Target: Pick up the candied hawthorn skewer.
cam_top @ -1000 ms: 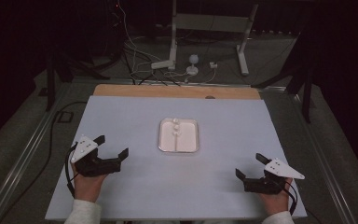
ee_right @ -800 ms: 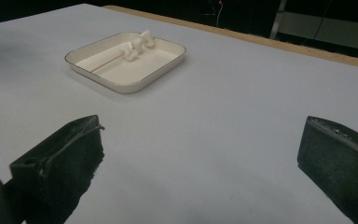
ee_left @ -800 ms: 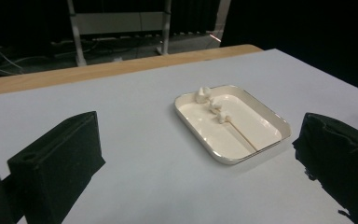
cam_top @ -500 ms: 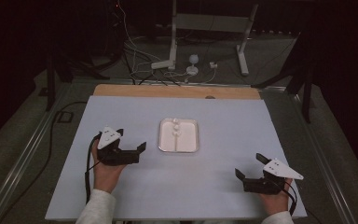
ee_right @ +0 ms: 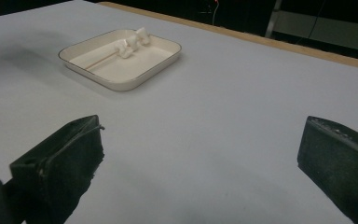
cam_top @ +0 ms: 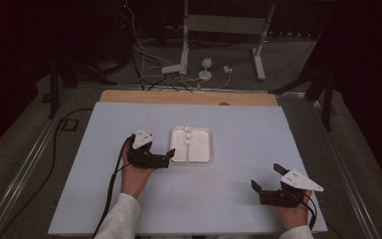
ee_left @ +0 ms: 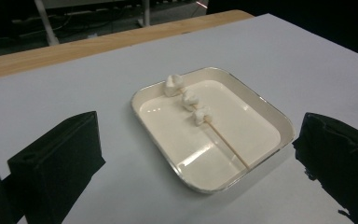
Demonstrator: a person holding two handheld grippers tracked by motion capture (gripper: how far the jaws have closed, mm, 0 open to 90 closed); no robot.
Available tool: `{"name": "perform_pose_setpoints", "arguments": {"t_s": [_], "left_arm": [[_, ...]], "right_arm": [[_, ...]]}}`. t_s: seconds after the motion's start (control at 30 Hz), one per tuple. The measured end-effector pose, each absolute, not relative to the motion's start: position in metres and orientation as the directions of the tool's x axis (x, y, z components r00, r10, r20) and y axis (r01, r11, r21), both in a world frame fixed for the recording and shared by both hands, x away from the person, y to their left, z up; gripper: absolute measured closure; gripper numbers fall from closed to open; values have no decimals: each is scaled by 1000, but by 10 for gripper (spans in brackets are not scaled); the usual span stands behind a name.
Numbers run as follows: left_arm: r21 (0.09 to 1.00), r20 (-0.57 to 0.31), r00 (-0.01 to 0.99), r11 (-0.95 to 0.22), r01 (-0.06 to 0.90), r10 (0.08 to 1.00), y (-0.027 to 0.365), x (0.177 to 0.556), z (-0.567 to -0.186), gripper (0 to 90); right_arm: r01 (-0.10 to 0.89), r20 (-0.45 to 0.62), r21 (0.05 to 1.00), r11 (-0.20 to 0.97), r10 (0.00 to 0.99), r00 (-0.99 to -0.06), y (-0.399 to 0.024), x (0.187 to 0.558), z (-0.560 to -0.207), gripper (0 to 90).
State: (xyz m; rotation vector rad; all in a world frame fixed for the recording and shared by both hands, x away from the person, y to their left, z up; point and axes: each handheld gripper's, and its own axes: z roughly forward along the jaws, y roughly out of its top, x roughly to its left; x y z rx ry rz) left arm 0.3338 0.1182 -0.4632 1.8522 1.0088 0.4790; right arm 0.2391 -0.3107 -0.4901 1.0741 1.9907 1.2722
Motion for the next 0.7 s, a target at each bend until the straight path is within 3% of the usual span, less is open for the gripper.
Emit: {"name": "perform_pose_setpoints", "arguments": {"t_s": [0.7], "left_arm": [[823, -91, 594, -276, 497, 800, 76, 363, -492, 27]], "right_arm": [[333, -29, 911, 243, 843, -537, -310, 239, -490, 0]]}}
